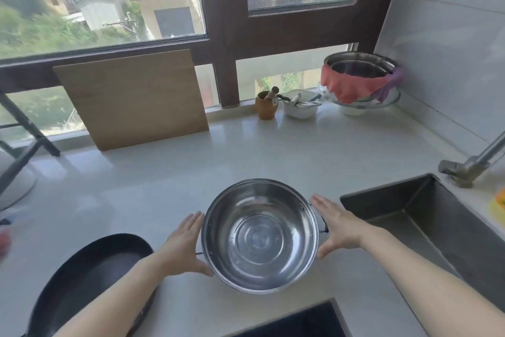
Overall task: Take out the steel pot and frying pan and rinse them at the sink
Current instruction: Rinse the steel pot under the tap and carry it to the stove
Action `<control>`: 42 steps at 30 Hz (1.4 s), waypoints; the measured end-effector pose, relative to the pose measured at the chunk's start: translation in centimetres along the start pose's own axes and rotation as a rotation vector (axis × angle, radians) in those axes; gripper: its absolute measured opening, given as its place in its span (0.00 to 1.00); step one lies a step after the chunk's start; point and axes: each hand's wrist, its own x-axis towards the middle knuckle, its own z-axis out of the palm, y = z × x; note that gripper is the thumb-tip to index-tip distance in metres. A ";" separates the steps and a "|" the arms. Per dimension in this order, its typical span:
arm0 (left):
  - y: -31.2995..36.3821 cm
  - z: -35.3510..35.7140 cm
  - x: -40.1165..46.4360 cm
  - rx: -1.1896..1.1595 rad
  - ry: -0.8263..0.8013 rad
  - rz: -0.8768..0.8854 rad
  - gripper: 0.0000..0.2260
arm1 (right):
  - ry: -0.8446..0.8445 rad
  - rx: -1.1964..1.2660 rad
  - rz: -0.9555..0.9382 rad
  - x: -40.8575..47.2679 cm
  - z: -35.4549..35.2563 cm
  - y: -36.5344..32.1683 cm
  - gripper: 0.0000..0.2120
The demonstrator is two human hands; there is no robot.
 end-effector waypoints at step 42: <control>44.1 7.9 27.2 0.500 -0.408 0.986 0.64 | 0.274 0.511 0.926 -25.8 6.2 22.7 0.72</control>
